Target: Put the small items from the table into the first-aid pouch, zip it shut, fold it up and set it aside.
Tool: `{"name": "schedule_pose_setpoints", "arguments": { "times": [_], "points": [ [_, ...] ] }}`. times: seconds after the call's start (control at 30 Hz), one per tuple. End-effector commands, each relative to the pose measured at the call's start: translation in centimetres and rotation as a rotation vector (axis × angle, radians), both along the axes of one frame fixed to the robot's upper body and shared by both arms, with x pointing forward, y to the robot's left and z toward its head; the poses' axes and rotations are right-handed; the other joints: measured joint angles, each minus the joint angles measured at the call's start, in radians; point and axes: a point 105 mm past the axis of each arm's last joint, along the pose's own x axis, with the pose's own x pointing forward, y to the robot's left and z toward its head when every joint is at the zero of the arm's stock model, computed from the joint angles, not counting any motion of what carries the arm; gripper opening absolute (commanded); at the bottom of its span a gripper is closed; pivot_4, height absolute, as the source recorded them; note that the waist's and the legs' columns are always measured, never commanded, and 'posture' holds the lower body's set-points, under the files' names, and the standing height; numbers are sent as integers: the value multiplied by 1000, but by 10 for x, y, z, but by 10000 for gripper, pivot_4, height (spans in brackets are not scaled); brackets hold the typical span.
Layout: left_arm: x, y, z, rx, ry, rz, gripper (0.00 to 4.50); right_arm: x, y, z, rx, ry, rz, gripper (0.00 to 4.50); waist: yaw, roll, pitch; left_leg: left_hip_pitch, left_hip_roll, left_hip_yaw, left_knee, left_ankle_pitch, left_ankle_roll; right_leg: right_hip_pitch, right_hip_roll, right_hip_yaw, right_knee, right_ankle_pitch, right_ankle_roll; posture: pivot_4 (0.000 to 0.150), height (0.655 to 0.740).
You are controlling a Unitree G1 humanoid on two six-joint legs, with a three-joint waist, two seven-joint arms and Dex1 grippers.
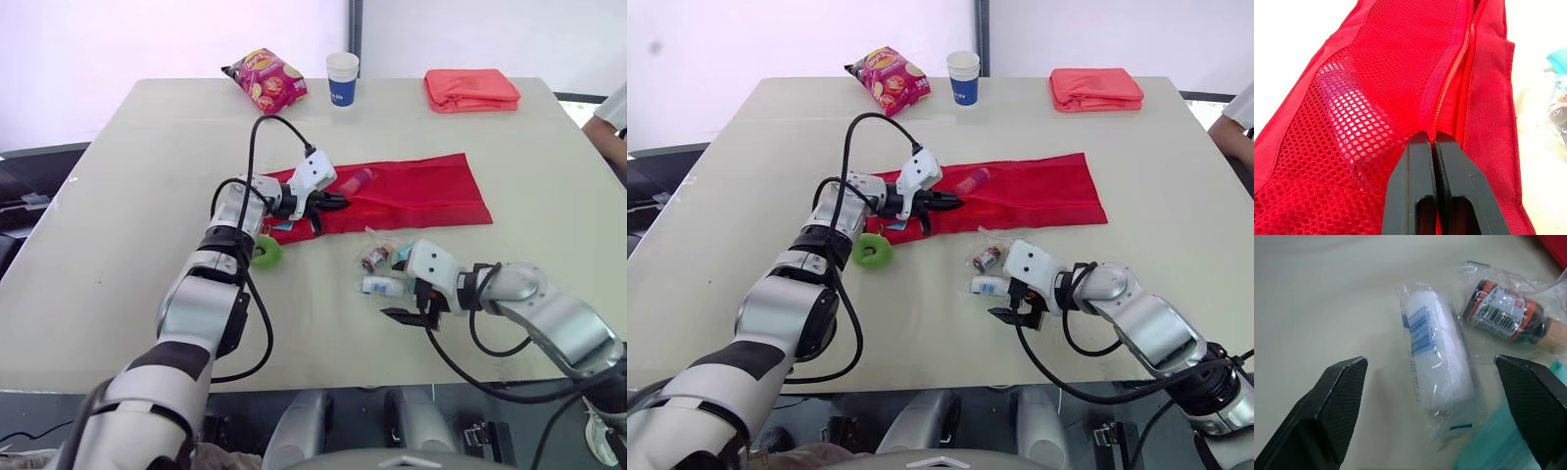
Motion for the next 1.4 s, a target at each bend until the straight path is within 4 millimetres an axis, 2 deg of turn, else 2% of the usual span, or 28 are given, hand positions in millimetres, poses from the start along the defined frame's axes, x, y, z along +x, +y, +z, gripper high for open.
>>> {"name": "schedule_pose_setpoints", "arguments": {
  "times": [0.03,0.07,0.1,0.2,0.23,0.27,0.3,0.37,0.4,0.47,0.57,0.67,0.83,1.03,1.2,1.33,1.4],
  "points": [
    [0,0,16,-2,-57,-28,0,-1,6,4,1,-26,40,30685,-1,0,0,0,0,0,0,0,0,0,0,0,0,0,0,1500,7400],
    [0,1,16,-1,-59,-26,0,-1,7,4,0,-31,45,23900,-1,0,0,0,0,0,0,0,0,0,0,0,0,0,0,1500,7400],
    [0,2,17,-1,-62,-21,0,-1,8,6,10,-38,42,20648,-1,0,0,0,0,0,0,0,0,0,0,0,0,0,0,1500,7400],
    [2,4,17,-3,-67,-3,0,-2,9,15,63,-39,23,5796,-2,0,0,0,0,0,0,0,0,0,0,0,0,0,0,1500,7400],
    [3,4,17,-5,-68,-1,0,-2,9,18,78,-38,13,1687,-1,0,0,0,0,0,0,0,0,0,0,0,0,0,0,1500,7400],
    [3,4,18,-9,-68,2,0,-2,9,22,102,-36,1,631,-1,0,0,0,0,0,0,0,0,0,0,0,0,0,0,1500,7400],
    [3,4,18,-14,-67,3,0,-2,11,31,157,-25,-26,629,-1,0,0,0,0,-1,0,0,0,0,0,0,0,0,0,1500,7400],
    [3,3,18,-17,-65,5,0,9,17,63,419,78,-187,629,-3,0,0,0,0,-1,-1,0,0,0,0,0,0,0,0,1500,7400],
    [3,4,17,-18,-64,6,0,12,18,72,482,118,-240,629,-5,0,0,0,1,-1,-1,0,0,0,0,0,0,0,0,1500,7400],
    [4,4,17,-19,-64,11,0,20,17,76,455,139,-343,629,-3,1,0,0,1,-1,-1,0,0,-1,0,2,2,0,0,1500,7400],
    [4,2,17,-31,-65,16,0,53,1,62,407,210,-652,629,0,0,-1,0,0,-1,-1,0,0,-1,0,1,1,0,0,1500,7400],
    [4,-2,16,-43,-64,13,0,71,-6,42,302,229,-798,629,2,1,-1,1,-1,-2,-1,0,0,-1,-1,1,2,0,0,1500,7400],
    [3,-8,17,-58,-65,3,0,90,12,39,282,230,-843,629,-9,1,-1,0,-3,-1,-2,0,-1,-4,-2,3,4,0,0,1500,7400],
    [1,-12,14,-58,-61,-16,0,114,28,42,358,227,-913,629,-27,1,-1,0,-3,-1,-2,1,-1,-4,-2,3,5,0,0,1500,7400],
    [-2,-16,9,-55,-50,-34,0,139,41,45,441,189,-1037,629,-31,1,-1,0,-3,-1,-3,1,-1,-5,-2,4,5,0,0,1500,7400],
    [-4,-17,7,-50,-48,-45,0,150,51,42,468,163,-1078,629,-33,1,-1,-1,-3,-1,-3,1,-2,-6,-2,5,4,0,0,1500,7400],
    [-4,-17,6,-42,-47,-46,0,155,69,35,475,142,-1021,629,-35,2,-2,0,-3,-1,-3,1,-2,-6,-2,5,5,0,0,1500,7400]
  ]
}}
